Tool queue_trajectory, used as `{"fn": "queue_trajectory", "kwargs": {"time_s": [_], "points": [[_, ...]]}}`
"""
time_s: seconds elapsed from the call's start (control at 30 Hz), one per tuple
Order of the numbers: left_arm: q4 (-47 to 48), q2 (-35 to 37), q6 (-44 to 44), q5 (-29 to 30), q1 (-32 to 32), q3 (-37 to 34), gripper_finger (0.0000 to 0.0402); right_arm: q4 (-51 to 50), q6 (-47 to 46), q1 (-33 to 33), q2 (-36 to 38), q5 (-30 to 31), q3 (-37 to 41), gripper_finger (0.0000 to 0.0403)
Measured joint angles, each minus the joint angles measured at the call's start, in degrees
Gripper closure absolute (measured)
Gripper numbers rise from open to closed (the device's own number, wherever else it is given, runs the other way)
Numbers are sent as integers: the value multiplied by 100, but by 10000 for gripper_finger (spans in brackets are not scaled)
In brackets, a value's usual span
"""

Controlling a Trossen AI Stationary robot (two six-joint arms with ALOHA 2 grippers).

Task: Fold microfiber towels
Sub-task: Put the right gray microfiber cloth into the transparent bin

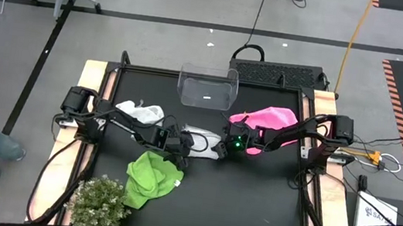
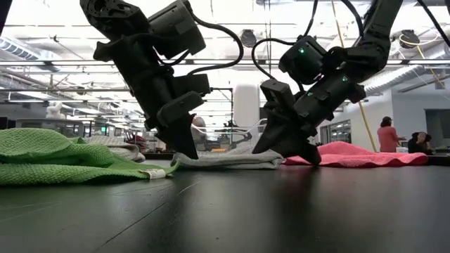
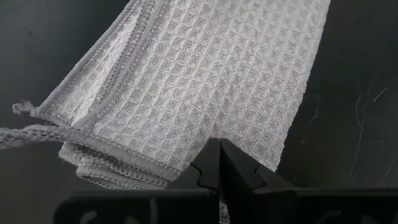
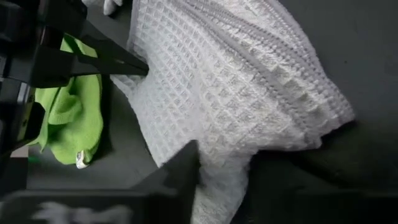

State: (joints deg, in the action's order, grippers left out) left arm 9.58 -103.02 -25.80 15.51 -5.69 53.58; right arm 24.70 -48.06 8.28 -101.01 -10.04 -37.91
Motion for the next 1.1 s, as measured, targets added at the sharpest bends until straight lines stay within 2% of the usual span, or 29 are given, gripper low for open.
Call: {"fn": "queue_trajectory", "kwargs": {"time_s": [0.1, 0.13, 0.37, 0.5, 0.6, 0.77, 0.97, 1.1], "points": [[-23, 2, -101, 2, 0, 4, 398, -10, 222, 6, -2, -11, 4, 375], [-14, 38, -238, 9, 0, 7, 396, -16, 287, 6, -6, -11, 4, 385], [494, 834, -1864, 451, 0, 4, 383, -124, 284, 11, -9, -17, 9, 386], [680, 1156, -2083, 723, 37, 8, 382, 11, 286, 12, -6, -29, 11, 387], [772, 1137, -2082, 527, 117, 6, 375, 68, 353, 13, 2, -50, 15, 386], [852, 1019, -2118, 71, 229, 2, 328, 104, 510, -7, 26, -152, 20, 386], [1174, 1032, -2463, 41, 528, 2, 257, 144, 568, -10, 28, -216, 25, 386], [1162, 942, -2716, -197, 663, 7, 218, 187, 631, -9, 28, -248, 28, 386]]}}
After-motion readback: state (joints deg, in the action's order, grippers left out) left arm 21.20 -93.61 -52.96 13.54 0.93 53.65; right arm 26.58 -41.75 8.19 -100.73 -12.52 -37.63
